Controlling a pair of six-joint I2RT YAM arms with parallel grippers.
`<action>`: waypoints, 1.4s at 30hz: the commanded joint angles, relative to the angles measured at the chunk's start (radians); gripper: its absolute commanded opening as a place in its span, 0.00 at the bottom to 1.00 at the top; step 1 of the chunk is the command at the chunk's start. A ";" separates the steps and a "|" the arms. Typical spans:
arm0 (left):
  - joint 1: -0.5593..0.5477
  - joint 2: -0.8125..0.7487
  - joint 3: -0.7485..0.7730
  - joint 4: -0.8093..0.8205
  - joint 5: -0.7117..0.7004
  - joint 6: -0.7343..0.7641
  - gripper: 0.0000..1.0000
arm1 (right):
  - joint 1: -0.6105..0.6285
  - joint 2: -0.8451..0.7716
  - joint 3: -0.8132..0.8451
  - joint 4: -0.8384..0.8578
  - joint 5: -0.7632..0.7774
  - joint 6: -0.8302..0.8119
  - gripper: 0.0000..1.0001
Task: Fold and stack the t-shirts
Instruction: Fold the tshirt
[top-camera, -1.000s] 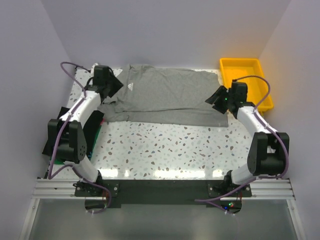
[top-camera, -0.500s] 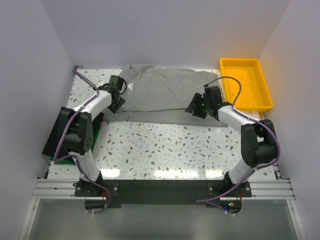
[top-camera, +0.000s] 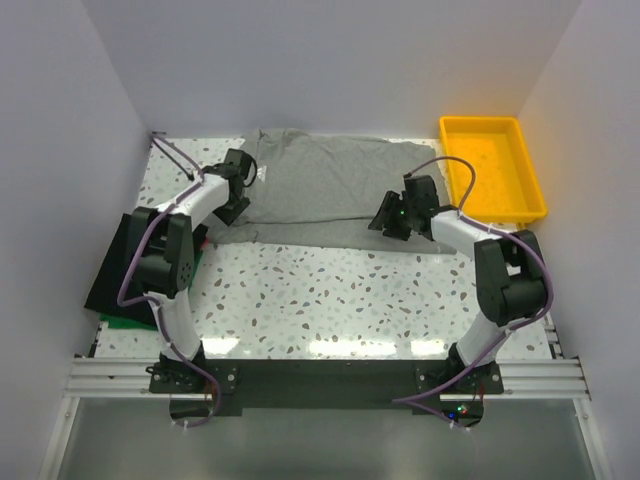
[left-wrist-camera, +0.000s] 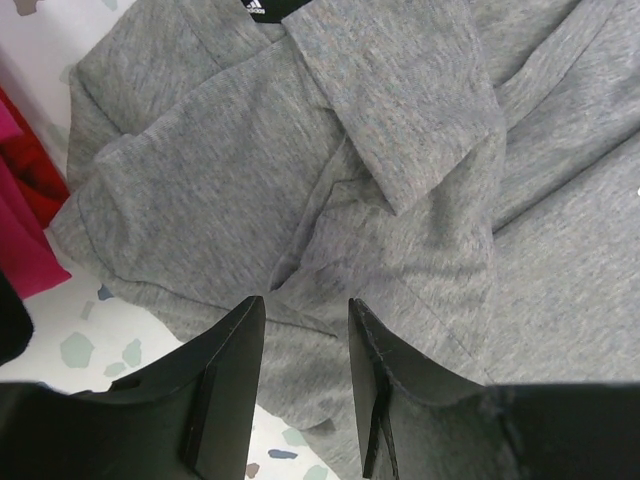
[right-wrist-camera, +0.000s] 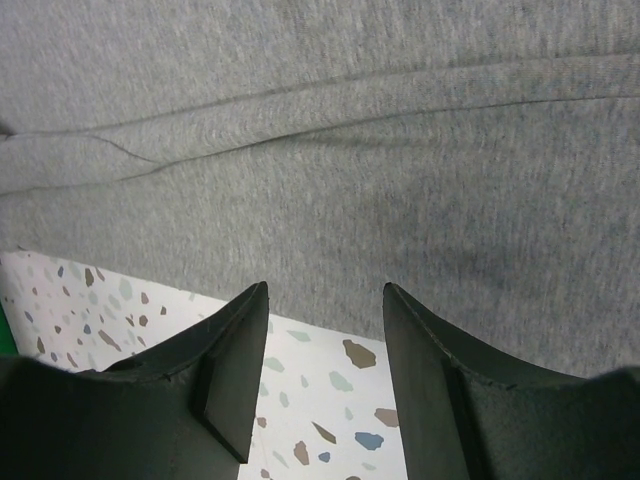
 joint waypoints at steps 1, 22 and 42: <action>-0.002 0.027 0.051 -0.028 -0.044 -0.027 0.44 | 0.003 0.008 0.010 0.046 0.021 -0.023 0.53; 0.004 0.091 0.137 0.046 -0.014 0.065 0.00 | 0.003 0.007 0.005 0.032 0.018 -0.052 0.51; 0.004 0.111 0.284 0.185 0.031 0.220 0.00 | 0.001 0.007 -0.001 0.032 0.031 -0.072 0.51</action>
